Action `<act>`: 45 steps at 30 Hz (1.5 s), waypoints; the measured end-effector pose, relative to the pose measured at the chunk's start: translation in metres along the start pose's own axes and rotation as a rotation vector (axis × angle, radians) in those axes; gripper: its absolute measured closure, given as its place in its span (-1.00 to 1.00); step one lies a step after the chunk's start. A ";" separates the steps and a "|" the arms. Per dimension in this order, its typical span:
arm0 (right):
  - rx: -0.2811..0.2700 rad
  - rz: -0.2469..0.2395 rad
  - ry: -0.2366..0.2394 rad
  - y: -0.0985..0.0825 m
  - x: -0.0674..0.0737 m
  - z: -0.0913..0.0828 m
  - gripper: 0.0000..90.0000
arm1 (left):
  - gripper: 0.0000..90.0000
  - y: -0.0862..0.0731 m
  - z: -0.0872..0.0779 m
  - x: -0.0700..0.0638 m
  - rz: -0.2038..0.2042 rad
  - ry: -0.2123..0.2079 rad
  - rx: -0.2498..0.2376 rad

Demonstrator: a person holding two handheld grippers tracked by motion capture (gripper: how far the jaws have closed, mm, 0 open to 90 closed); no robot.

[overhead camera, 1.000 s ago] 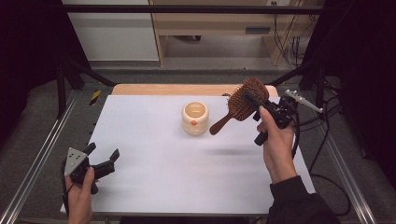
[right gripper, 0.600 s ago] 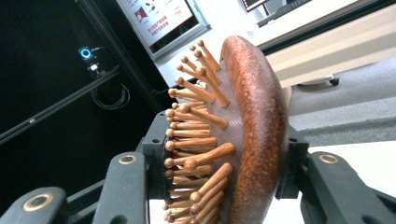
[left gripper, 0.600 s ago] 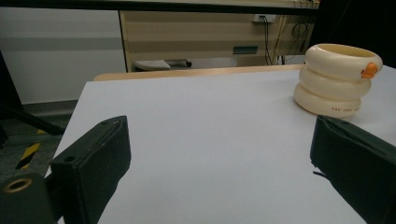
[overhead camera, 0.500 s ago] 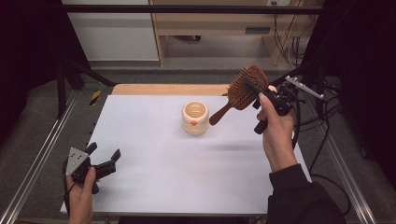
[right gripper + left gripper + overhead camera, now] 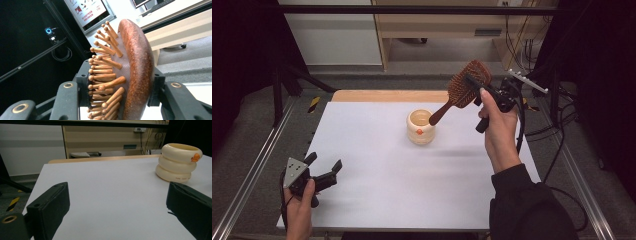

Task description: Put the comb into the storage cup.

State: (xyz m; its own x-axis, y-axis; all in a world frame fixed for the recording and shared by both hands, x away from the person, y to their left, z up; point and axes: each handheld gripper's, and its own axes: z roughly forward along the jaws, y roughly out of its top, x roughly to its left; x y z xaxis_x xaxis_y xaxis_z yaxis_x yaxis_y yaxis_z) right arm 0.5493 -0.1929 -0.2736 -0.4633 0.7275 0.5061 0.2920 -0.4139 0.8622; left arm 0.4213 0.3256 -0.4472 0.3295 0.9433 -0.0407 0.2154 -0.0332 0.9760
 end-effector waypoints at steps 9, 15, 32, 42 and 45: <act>0.001 0.008 0.004 0.002 0.005 0.012 0.14 | -0.89 0.000 0.000 0.002 -0.007 0.002 -0.004; -0.006 0.010 0.003 0.007 0.010 0.021 0.14 | -0.89 0.000 0.000 0.000 0.002 -0.006 -0.003; -0.009 0.017 0.012 0.012 0.021 0.047 0.14 | -0.89 0.000 -0.001 0.000 -0.003 0.004 -0.011; -0.005 0.011 0.001 0.011 0.022 0.054 0.14 | -0.94 0.001 -0.002 0.002 -0.016 0.024 -0.023; -0.008 0.006 -0.006 0.010 0.022 0.057 0.14 | -0.94 0.000 -0.001 0.001 -0.013 0.020 -0.019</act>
State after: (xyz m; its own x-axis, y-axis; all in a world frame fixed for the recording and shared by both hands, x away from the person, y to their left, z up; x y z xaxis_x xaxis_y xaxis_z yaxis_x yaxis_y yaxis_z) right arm 0.5894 -0.1502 -0.2545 -0.4567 0.7282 0.5110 0.2883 -0.4222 0.8594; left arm 0.4204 0.3273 -0.4465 0.3086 0.9499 -0.0492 0.2018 -0.0148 0.9793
